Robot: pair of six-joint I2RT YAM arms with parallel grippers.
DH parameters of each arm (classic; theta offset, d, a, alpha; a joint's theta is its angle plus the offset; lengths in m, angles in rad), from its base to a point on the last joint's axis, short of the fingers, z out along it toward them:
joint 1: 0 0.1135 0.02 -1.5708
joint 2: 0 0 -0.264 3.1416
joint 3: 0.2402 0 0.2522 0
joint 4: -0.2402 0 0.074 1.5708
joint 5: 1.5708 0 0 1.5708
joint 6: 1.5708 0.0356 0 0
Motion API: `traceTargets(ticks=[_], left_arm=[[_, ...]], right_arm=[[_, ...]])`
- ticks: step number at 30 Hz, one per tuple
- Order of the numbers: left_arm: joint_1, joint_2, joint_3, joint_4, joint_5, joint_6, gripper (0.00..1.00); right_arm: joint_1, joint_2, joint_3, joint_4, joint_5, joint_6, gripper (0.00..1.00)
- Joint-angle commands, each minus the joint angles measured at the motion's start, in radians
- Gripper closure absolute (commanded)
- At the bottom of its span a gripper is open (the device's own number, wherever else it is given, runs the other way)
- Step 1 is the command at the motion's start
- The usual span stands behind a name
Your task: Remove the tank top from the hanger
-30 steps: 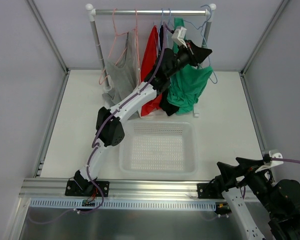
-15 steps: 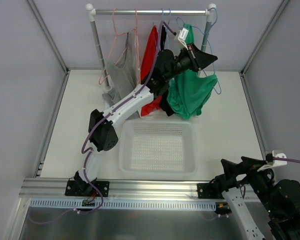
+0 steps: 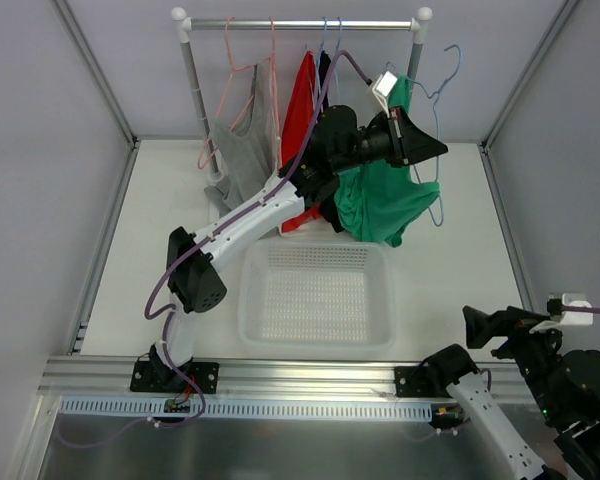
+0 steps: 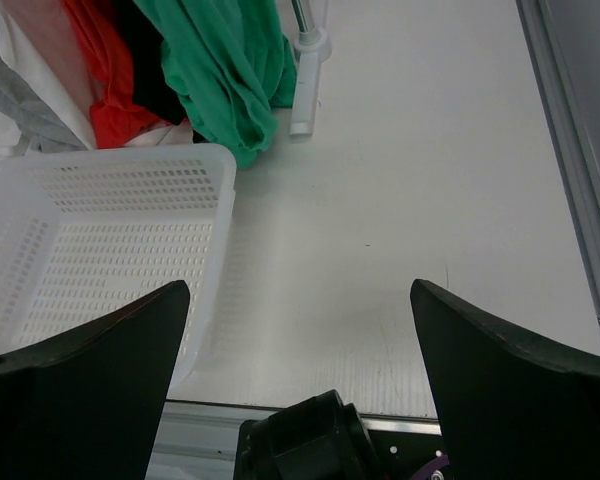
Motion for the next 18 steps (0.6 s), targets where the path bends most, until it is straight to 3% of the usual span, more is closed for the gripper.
traceTargets(ticks=[1, 8, 12, 14, 18], left_arm=[[-0.021, -0.078, 0.008, 0.049, 0.104, -0.079, 1.0], [-0.065, -0.082, 0.001, 0.042, 0.266, -0.137, 1.0], [-0.075, -0.099, -0.029, 0.021, 0.351, -0.131, 1.0], [-0.075, -0.105, -0.03, 0.001, 0.389, -0.105, 1.0], [-0.069, -0.082, 0.005, -0.025, 0.482, -0.093, 1.0]], right_arm=[[0.06, 0.041, 0.032, 0.052, 0.179, 0.009, 0.01], [0.316, 0.017, 0.106, 0.072, 0.475, 0.084, 0.01], [0.553, -0.014, 0.106, 0.078, 0.624, 0.115, 0.09], [0.595, 0.002, 0.094, 0.099, 0.65, 0.086, 0.11], [0.609, 0.125, 0.113, 0.101, 0.729, 0.021, 0.04]])
